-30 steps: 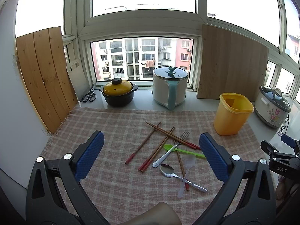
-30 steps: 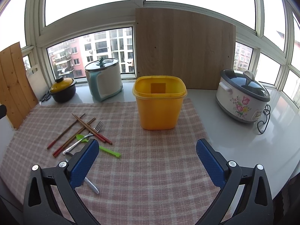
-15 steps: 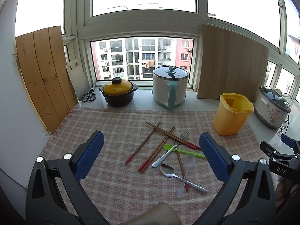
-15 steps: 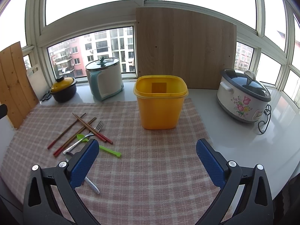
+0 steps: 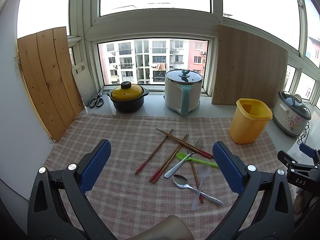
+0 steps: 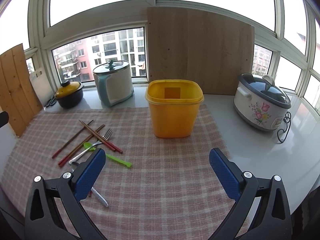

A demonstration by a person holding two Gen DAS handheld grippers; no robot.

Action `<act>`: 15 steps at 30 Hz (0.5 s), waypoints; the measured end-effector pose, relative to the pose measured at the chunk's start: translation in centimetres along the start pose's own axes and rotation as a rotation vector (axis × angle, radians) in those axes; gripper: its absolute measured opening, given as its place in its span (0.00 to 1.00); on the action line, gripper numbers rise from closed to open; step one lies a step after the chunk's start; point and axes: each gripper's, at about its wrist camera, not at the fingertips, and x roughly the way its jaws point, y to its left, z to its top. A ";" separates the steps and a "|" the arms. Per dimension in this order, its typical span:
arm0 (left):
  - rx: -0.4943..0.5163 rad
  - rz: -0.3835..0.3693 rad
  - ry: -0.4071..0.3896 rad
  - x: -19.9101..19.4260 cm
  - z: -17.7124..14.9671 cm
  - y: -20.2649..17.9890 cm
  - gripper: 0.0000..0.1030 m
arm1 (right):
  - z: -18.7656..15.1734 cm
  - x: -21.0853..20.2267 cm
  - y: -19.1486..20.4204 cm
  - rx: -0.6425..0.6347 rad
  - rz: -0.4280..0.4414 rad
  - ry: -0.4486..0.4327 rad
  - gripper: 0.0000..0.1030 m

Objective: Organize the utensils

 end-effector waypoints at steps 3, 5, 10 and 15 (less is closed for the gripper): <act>0.001 0.001 0.001 0.0 -0.1 0.0 1.00 | 0.0 0.1 -0.1 0.000 0.004 0.005 1.00; -0.003 0.002 0.006 0.2 -0.4 0.2 1.00 | 0.0 0.2 -0.1 -0.002 0.006 0.008 1.00; -0.008 0.005 0.019 0.7 -1.0 1.0 1.00 | 0.1 0.3 0.0 -0.006 0.007 0.012 1.00; -0.009 0.022 0.033 1.1 -1.2 1.4 1.00 | 0.2 0.7 0.3 -0.011 0.013 0.019 1.00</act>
